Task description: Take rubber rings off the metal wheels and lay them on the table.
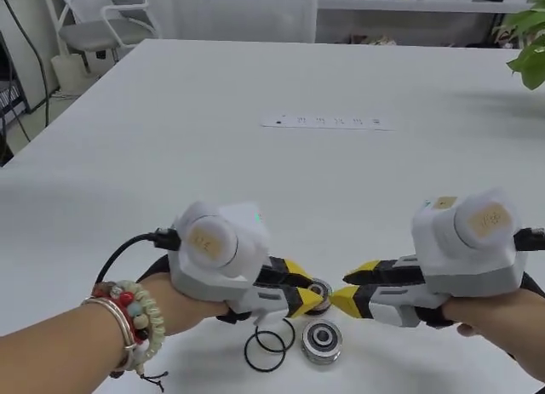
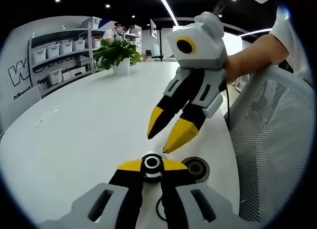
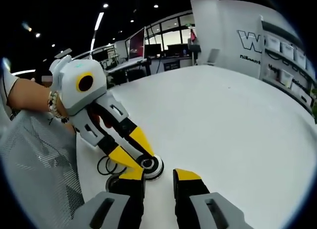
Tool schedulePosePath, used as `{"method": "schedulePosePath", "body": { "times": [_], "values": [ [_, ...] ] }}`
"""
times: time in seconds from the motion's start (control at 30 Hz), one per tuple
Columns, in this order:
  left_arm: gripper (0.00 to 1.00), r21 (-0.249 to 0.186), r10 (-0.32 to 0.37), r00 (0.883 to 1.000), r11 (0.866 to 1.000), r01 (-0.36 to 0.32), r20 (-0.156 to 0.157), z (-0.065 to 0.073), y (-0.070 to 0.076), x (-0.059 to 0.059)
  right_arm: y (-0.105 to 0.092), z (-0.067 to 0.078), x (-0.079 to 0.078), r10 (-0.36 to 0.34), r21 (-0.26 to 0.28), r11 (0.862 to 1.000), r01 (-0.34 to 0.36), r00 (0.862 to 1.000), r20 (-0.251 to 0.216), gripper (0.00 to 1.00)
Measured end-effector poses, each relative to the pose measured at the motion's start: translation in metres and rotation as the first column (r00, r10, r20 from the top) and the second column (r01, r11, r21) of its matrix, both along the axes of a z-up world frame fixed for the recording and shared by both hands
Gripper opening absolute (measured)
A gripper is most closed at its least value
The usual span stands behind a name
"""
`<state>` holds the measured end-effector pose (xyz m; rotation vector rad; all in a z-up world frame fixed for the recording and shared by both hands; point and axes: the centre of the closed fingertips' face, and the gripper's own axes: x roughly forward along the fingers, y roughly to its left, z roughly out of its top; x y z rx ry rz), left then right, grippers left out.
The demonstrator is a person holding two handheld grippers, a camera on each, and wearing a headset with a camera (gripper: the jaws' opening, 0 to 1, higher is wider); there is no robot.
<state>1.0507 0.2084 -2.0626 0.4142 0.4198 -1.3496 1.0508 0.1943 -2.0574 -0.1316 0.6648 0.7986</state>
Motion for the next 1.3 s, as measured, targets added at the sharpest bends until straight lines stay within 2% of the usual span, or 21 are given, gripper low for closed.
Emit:
{"method": "schedulePosePath", "body": {
  "times": [0.13, 0.23, 0.57, 0.73, 0.87, 0.93, 1.03, 1.13, 1.3],
  "values": [
    [0.08, -0.005, -0.010, 1.000, 1.000, 0.010, 0.000, 0.000, 0.000, 0.000, 0.001, 0.009, 0.005, -0.008, 0.021, 1.000, 0.008, 1.000, 0.008, 0.20],
    [0.08, -0.009, -0.017, 1.000, 1.000, 0.017, 0.002, 0.000, 0.000, -0.001, 0.001, 0.007, 0.005, -0.009, 0.026, 1.000, 0.009, 1.000, -0.010, 0.20],
    [0.08, -0.009, -0.004, 1.000, 1.000, 0.004, 0.004, 0.000, 0.000, 0.004, 0.009, 0.002, 0.011, 0.034, 0.001, 0.999, -0.034, 0.999, -0.017, 0.19],
    [0.08, -0.012, 0.005, 1.000, 1.000, -0.005, 0.004, 0.000, 0.000, 0.005, 0.015, 0.005, 0.011, 0.039, 0.039, 0.999, -0.038, 0.999, -0.034, 0.20],
    [0.08, -0.012, 0.008, 1.000, 1.000, -0.008, 0.006, 0.000, 0.000, 0.005, 0.016, 0.006, 0.004, 0.032, 0.074, 0.997, -0.030, 0.999, -0.022, 0.22],
    [0.08, -0.013, 0.008, 1.000, 1.000, -0.008, 0.005, 0.000, 0.000, 0.005, 0.014, 0.004, -0.001, 0.061, 0.049, 0.997, -0.060, 0.998, -0.014, 0.22],
    [0.08, -0.015, 0.007, 1.000, 1.000, -0.007, 0.005, 0.000, 0.001, 0.005, 0.012, 0.002, -0.005, 0.072, 0.043, 0.997, -0.071, 0.997, -0.018, 0.25],
    [0.08, -0.015, 0.009, 1.000, 1.000, -0.009, 0.005, 0.000, 0.001, 0.005, 0.012, -0.002, -0.010, 0.106, 0.001, 0.994, -0.106, 0.994, -0.009, 0.29],
    [0.08, -0.014, 0.013, 1.000, 1.000, -0.013, 0.005, 0.000, 0.001, 0.005, 0.011, -0.011, -0.013, 0.104, -0.031, 0.994, -0.105, 0.994, -0.013, 0.29]
  ]
}}
